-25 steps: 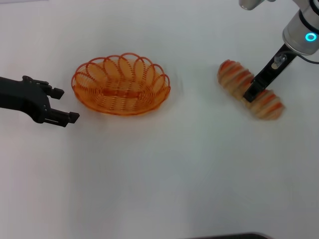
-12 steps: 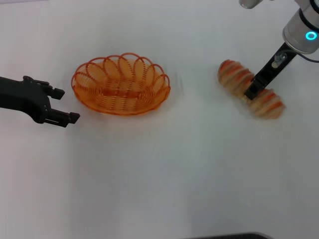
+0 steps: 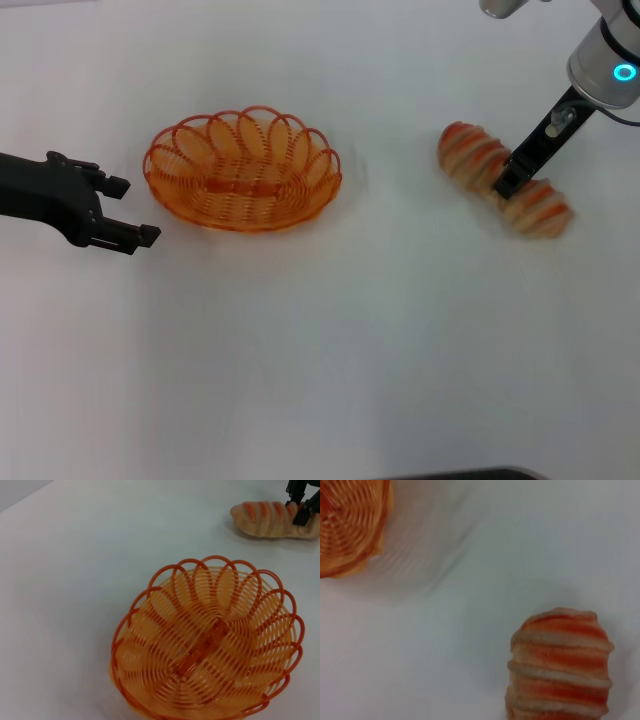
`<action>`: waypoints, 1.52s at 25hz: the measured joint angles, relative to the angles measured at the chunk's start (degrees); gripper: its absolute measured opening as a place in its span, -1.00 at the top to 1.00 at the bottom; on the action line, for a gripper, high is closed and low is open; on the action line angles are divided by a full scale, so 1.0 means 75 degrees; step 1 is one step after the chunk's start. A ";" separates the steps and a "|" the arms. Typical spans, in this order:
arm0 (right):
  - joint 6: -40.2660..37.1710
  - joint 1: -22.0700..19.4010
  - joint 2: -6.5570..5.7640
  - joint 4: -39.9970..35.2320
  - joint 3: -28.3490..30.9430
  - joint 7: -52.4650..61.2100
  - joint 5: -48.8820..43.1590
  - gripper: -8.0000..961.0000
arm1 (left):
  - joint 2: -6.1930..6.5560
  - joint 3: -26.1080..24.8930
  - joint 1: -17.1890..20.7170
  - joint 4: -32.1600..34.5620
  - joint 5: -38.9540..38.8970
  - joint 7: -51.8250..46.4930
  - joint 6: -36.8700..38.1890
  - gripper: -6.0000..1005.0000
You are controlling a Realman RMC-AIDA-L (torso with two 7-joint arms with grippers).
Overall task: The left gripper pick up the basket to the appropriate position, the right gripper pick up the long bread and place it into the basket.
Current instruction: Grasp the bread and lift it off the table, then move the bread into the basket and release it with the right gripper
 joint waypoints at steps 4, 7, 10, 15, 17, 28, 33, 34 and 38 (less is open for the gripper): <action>0.0000 0.0000 0.0000 0.0000 0.0000 -0.0007 0.0000 0.45 | 0.0000 0.0000 -0.0007 0.0000 0.0000 0.0000 0.0005 -0.62; -0.0002 0.0000 0.0000 0.0000 0.0000 -0.0008 0.0000 0.50 | 0.0000 -0.0001 -0.0016 0.0000 -0.0001 0.0000 0.0009 -0.62; -0.0002 0.0000 0.0000 0.0000 0.0000 -0.0008 0.0000 0.54 | 0.0000 0.0000 -0.0042 0.0000 -0.0001 0.0000 0.0031 -0.62; -0.0001 0.0000 0.0000 -0.0003 0.0000 -0.0007 0.0000 0.55 | 0.0000 0.0000 -0.0057 0.0000 -0.0002 0.0000 0.0047 -0.62; -0.0005 -0.0010 -0.0006 -0.0066 0.0020 -0.0007 0.0023 0.56 | 0.0000 0.0000 -0.0058 0.0000 -0.0001 0.0000 0.0042 -0.62; -0.0062 -0.0298 -0.0223 -0.0853 0.0380 -0.0236 0.0560 0.58 | 0.0002 0.0000 -0.0073 -0.0090 0.0033 -0.0043 0.0051 -0.62; -0.0310 -0.0176 -0.0250 -0.1260 0.0553 -0.0419 0.0511 0.59 | 0.0009 0.0000 -0.0106 -0.0094 0.0039 -0.0057 0.0064 -0.62; -0.0352 -0.0143 -0.0250 -0.1335 0.0560 -0.0438 0.0492 0.59 | 0.0011 0.0000 -0.0113 -0.0094 0.0040 -0.0057 0.0065 -0.62; -0.0416 0.0044 -0.0235 -0.1493 0.0682 -0.0573 0.0239 0.60 | 0.0014 0.0000 -0.0144 -0.0094 0.0045 -0.0058 0.0058 -0.62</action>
